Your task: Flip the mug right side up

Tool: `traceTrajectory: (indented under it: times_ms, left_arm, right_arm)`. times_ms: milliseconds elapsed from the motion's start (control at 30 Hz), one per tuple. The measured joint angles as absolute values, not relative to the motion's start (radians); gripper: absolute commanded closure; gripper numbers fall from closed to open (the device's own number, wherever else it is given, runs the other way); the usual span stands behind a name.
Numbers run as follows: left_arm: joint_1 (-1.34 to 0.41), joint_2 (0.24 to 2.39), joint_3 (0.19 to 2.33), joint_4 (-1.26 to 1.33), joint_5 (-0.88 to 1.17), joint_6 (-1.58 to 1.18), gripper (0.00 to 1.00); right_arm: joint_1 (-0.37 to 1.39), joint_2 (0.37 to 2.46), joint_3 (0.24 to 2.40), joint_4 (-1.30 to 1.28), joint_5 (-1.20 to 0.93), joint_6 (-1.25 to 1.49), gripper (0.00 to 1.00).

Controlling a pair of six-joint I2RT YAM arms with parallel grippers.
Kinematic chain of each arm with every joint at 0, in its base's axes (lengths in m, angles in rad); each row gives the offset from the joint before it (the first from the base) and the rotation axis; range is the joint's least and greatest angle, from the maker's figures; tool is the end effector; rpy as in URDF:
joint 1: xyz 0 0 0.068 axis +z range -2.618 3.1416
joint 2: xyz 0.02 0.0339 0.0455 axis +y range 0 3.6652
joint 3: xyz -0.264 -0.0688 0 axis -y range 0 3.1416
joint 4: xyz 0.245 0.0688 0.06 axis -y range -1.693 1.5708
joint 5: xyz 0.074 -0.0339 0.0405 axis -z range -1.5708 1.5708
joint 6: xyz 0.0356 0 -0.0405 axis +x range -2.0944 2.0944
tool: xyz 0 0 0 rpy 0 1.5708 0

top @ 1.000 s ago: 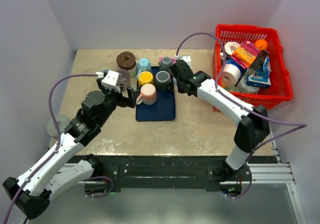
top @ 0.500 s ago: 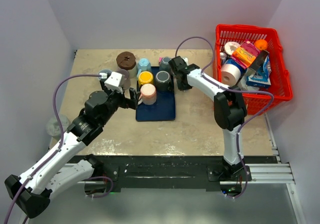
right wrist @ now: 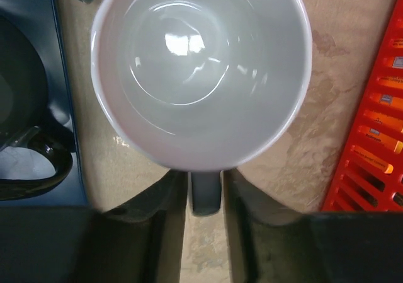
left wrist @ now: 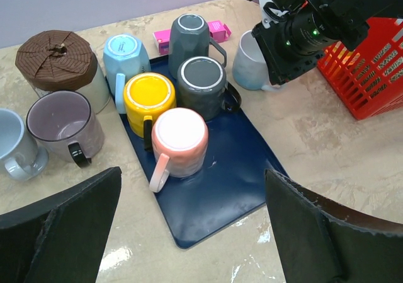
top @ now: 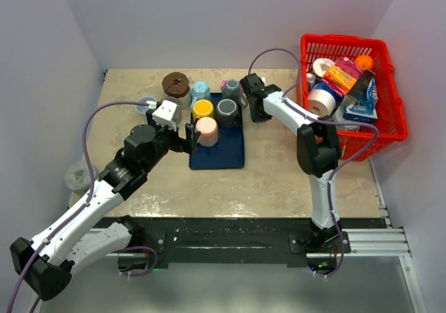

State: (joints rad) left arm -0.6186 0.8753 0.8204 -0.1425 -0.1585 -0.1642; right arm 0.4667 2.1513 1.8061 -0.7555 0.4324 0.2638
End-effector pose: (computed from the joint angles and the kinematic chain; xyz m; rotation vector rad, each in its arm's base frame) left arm 0.1709 -0.1148 0.3412 0.2883 1.7620 -0.4264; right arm 0.4209 0.1954 0.2130 -0.1242 2.5384 -0.3036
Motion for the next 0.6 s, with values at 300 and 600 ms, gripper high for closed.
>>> traceTrajectory:
  times_ms: [300, 600]
  left_arm:
    - [-0.619, 0.884, 0.82, -0.143, -0.141, -0.164, 0.01]
    - [-0.619, 0.921, 0.82, -0.146, -0.121, -0.163, 0.01]
  right_arm:
    - [0.466, 2.146, 1.807, -0.751, 0.427, 0.261, 0.26]
    - [0.467, 1.823, 1.617, -0.704, 0.377, 0.288, 0.16]
